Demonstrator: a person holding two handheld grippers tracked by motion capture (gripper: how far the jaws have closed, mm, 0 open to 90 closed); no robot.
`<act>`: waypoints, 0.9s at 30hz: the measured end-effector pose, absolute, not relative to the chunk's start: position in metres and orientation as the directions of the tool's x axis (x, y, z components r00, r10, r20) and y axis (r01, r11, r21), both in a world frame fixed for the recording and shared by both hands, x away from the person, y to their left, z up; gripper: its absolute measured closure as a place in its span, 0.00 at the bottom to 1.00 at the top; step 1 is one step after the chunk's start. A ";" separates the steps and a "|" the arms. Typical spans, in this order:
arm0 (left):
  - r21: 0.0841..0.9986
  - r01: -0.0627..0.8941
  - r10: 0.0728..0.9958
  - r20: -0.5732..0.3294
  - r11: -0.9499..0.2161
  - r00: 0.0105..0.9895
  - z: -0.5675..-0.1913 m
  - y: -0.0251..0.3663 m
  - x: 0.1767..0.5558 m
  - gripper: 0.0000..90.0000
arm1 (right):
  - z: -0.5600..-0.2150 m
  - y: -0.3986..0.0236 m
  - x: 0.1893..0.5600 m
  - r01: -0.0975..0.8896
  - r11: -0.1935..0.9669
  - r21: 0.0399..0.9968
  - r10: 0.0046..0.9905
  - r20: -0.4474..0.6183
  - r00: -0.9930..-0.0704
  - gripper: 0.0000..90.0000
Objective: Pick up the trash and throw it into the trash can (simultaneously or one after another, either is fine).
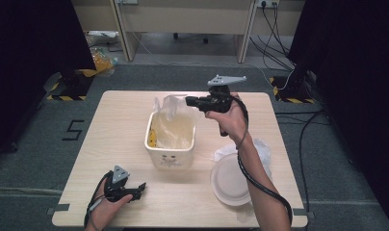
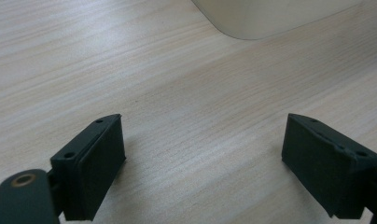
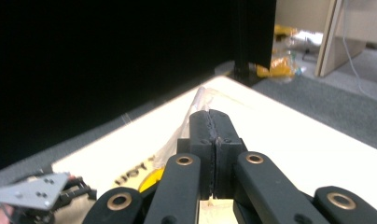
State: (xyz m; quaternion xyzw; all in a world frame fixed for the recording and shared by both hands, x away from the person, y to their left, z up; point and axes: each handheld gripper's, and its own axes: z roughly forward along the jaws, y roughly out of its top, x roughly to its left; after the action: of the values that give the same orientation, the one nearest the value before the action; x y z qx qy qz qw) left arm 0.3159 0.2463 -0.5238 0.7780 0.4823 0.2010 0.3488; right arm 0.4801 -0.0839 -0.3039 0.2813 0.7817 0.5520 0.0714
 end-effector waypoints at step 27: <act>0.735 0.610 0.890 -0.020 -0.297 0.456 -0.524 0.247 0.316 0.14 | -0.385 -0.037 0.500 0.459 0.427 0.779 0.539 0.188 -0.821 0.99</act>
State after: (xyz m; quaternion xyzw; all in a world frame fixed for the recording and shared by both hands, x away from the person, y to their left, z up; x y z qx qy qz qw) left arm 0.3160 0.2466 -0.5235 0.7796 0.4809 0.2013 0.3471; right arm 0.4997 -0.0368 -0.3852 0.2960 0.8436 0.4458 0.0448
